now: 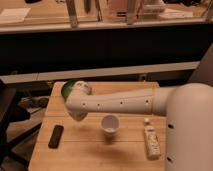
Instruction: Place the eraser on the white sponge
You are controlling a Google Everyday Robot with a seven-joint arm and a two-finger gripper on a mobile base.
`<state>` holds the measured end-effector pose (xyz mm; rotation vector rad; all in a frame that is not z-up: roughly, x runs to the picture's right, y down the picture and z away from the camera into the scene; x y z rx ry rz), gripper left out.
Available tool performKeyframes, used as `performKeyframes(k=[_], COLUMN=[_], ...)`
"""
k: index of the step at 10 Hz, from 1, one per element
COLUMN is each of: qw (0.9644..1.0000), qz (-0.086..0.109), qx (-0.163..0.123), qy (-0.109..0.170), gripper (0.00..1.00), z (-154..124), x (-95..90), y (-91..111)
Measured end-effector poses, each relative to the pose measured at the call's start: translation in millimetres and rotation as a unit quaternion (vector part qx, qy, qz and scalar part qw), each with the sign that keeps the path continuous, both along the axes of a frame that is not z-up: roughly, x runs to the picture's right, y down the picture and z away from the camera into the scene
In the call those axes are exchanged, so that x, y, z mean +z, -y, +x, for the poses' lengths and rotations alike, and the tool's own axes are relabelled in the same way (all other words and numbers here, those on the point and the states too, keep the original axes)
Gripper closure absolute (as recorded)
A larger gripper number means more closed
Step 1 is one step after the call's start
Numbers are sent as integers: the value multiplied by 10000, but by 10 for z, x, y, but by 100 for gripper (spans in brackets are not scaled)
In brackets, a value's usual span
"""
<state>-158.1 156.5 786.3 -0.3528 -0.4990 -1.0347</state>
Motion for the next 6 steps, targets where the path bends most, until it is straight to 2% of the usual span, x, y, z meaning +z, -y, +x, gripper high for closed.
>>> performKeyframes(k=[2,5,6], qw=[9993,9945,9925], qz=[-194,-660,-815], qx=[-212,-548,-664], qy=[226,600,626], gripper=[20,20,20], z=[-196,-484,-503], x=[-2,-9,-15], y=[-84,-259,-311])
